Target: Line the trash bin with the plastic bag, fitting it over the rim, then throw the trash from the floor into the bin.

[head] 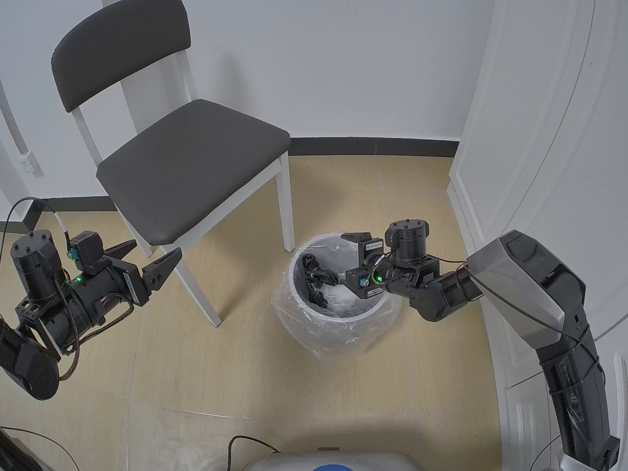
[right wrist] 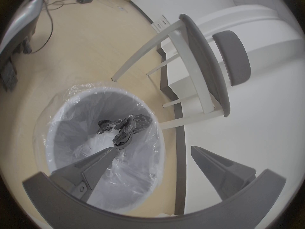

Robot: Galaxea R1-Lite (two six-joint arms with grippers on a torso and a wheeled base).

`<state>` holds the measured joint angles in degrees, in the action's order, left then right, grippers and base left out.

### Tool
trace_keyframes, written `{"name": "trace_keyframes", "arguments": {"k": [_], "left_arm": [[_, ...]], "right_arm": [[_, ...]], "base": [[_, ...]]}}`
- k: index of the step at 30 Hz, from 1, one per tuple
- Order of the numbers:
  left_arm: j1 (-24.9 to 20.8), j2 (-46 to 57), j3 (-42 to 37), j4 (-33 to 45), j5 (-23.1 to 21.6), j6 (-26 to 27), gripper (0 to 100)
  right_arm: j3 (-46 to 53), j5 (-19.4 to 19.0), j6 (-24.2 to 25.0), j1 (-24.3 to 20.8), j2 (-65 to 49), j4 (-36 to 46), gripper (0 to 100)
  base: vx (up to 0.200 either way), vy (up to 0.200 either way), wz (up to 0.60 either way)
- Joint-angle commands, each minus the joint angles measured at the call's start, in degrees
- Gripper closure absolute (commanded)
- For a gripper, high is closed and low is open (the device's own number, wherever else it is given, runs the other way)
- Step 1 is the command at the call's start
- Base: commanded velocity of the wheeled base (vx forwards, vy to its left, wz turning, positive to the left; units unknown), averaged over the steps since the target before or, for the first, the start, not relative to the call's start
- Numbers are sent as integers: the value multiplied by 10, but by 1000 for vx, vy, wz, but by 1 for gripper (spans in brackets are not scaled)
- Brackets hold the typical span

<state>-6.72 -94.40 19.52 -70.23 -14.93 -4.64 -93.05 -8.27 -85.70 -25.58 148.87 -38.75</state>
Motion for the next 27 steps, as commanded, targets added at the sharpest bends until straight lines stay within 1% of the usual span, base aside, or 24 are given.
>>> {"name": "trace_keyframes", "arguments": {"k": [1,2,3,5,6,7,9,11,16,17,20,23,25,27], "left_arm": [[-1,1,-3,0,0,0,0],[-2,1,-6,0,0,0,0],[-4,3,-8,0,0,0,0],[-11,1,-10,0,0,1,0],[-12,1,-10,0,0,1,0],[-15,0,-11,0,1,1,0],[-25,-2,-16,0,1,1,0],[-35,-1,-24,0,1,1,0],[-55,-6,-36,-16,2,1,0],[-56,-8,-36,-17,2,1,0],[-58,-36,-33,-47,5,-1,0],[-54,-66,-34,-91,7,-1,0],[-53,-84,-35,-125,10,-2,0],[-55,-100,-36,-158,22,-4,0]], "right_arm": [[74,23,56,0,-66,-14,0],[118,36,90,2,-82,-40,0],[139,44,109,3,-90,-56,0],[218,85,211,4,-109,-151,0],[229,96,232,3,-110,-171,0],[252,133,294,-1,-108,-228,0],[279,189,374,-1,-112,-294,0],[308,220,425,5,-132,-309,0],[399,259,533,40,-197,-303,0],[402,263,540,41,-199,-303,0],[441,301,641,66,-233,-301,0],[459,309,700,93,-255,-301,0],[472,309,720,117,-272,-301,0],[475,309,742,140,-286,-302,0]], "base": [[0,0,0],[0,0,0],[0,0,0],[0,0,0],[0,0,0],[0,0,0],[0,0,0],[0,0,0],[0,0,0],[0,0,0],[0,0,0],[0,0,0],[0,0,0],[0,0,0]]}}
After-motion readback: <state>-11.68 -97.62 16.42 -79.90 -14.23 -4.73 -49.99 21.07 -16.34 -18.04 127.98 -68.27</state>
